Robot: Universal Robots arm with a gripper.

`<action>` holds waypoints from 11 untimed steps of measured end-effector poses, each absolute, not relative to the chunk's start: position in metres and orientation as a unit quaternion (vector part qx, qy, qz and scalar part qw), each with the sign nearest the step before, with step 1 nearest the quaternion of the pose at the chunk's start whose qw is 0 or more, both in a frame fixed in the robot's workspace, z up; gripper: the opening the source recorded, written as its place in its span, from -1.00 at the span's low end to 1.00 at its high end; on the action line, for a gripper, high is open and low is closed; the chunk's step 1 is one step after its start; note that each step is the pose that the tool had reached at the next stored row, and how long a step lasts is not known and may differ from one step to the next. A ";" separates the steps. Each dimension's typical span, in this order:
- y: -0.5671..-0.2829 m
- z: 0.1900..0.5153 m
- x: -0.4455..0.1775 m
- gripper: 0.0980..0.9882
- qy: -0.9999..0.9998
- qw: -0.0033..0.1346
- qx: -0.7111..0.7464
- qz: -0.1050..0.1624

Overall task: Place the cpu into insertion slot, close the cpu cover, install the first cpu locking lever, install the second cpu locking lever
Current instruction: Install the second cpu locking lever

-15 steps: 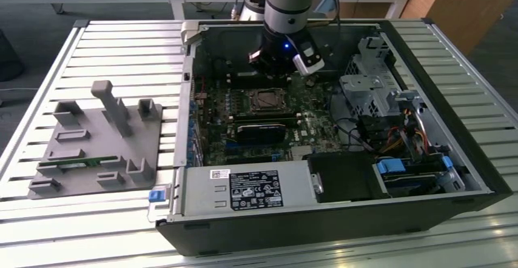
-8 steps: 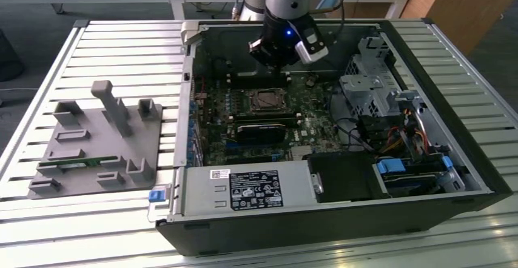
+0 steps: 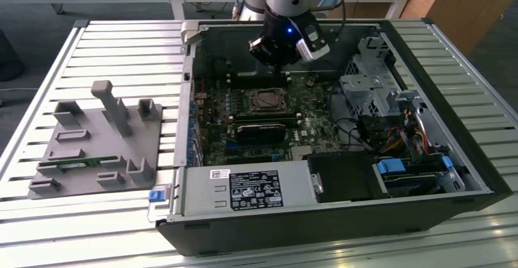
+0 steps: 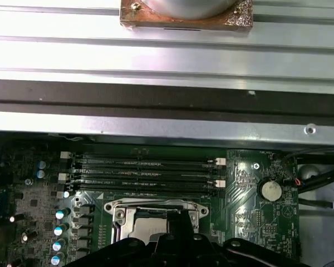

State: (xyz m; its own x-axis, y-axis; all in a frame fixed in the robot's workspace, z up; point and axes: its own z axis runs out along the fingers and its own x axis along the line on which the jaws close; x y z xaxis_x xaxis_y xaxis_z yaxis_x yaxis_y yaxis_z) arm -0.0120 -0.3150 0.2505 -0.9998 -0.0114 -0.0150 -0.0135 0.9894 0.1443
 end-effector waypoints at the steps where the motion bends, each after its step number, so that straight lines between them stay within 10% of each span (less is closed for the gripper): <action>1: -0.316 0.250 -0.012 -0.98 0.997 0.007 -0.006 0.072; 11: -0.332 0.249 -0.012 -0.98 0.998 0.007 -0.006 0.066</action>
State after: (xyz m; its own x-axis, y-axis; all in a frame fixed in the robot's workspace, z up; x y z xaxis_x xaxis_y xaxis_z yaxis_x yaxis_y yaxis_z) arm -0.0120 -0.3319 0.2492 -0.9998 -0.0117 -0.0147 -0.0135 0.9911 0.1326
